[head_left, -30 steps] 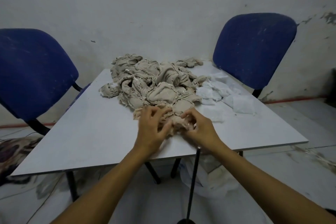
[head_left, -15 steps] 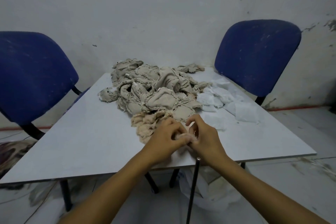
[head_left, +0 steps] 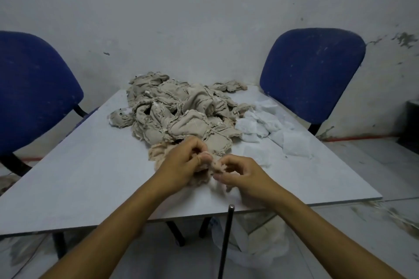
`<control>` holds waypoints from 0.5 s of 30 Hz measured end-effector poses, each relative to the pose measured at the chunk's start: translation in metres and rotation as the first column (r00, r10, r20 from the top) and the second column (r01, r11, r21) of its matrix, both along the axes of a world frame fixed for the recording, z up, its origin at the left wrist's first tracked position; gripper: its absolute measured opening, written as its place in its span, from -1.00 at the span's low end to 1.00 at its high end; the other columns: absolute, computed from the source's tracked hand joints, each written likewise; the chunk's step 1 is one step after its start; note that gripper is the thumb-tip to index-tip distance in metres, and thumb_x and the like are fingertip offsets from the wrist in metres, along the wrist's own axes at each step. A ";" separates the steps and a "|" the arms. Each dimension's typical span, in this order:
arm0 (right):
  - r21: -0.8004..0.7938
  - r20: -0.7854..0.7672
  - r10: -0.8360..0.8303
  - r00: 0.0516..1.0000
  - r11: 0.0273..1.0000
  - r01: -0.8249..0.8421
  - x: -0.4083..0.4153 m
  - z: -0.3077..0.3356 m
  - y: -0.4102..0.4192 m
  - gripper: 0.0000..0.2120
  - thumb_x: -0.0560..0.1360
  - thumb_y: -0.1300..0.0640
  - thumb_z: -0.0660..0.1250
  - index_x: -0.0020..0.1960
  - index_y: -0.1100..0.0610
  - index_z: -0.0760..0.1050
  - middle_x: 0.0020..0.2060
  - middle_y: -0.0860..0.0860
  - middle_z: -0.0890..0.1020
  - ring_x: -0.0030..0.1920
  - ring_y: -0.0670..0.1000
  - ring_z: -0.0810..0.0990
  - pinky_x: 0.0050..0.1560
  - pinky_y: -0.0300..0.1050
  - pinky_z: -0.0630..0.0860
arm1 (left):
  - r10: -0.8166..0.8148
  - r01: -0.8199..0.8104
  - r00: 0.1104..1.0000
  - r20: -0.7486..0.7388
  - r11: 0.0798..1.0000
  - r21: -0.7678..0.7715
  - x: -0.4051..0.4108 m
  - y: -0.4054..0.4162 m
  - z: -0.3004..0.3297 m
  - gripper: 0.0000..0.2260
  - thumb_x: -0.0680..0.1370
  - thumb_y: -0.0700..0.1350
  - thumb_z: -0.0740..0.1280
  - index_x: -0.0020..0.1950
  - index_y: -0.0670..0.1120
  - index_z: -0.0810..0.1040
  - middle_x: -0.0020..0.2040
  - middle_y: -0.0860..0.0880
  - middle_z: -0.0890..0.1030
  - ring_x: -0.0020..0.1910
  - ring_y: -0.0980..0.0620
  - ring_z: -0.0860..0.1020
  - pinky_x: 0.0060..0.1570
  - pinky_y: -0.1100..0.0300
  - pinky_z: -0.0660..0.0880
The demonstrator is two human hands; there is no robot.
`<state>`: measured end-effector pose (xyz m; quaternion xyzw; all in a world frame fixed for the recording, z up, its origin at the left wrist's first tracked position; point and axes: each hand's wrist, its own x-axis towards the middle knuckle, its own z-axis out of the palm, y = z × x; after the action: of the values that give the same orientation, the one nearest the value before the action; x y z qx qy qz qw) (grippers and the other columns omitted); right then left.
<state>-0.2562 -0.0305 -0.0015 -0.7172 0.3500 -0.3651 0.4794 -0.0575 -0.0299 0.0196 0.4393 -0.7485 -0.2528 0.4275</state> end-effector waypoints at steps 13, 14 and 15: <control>-0.068 0.156 -0.266 0.951 0.958 0.279 0.021 -0.005 -0.002 -0.79 0.46 0.40 0.41 -0.20 0.13 0.52 -0.40 0.01 0.57 -0.38 -0.02 0.56 -0.37 -0.18 0.51 | -0.095 0.185 0.957 -0.272 0.926 0.330 0.006 0.017 0.003 -0.93 0.50 -0.30 0.42 -0.13 -0.18 0.57 -0.25 0.05 0.59 -0.27 0.13 0.54 -0.24 0.29 0.47; -0.082 0.154 -0.288 0.945 0.950 0.302 0.022 -0.007 -0.002 -0.77 0.45 0.41 0.41 -0.21 0.12 0.50 -0.43 -0.02 0.54 -0.43 -0.02 0.54 -0.40 -0.17 0.49 | -0.107 0.196 0.958 -0.265 0.920 0.338 0.007 0.017 0.003 -0.91 0.50 -0.33 0.41 -0.12 -0.18 0.56 -0.28 0.05 0.59 -0.29 0.14 0.54 -0.25 0.31 0.47; -0.099 0.147 -0.310 0.939 0.940 0.325 0.024 -0.008 -0.002 -0.76 0.44 0.41 0.40 -0.22 0.11 0.49 -0.46 -0.04 0.52 -0.46 -0.01 0.52 -0.41 -0.15 0.48 | -0.108 0.190 0.963 -0.246 0.921 0.341 0.009 0.018 0.002 -0.90 0.50 -0.36 0.40 -0.12 -0.18 0.55 -0.30 0.04 0.59 -0.31 0.14 0.54 -0.26 0.31 0.48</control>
<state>-0.2322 -0.0321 -0.0094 -0.6538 0.4065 -0.5042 0.3913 -0.0489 -0.0123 0.0217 0.4208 -0.6681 -0.4657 0.3995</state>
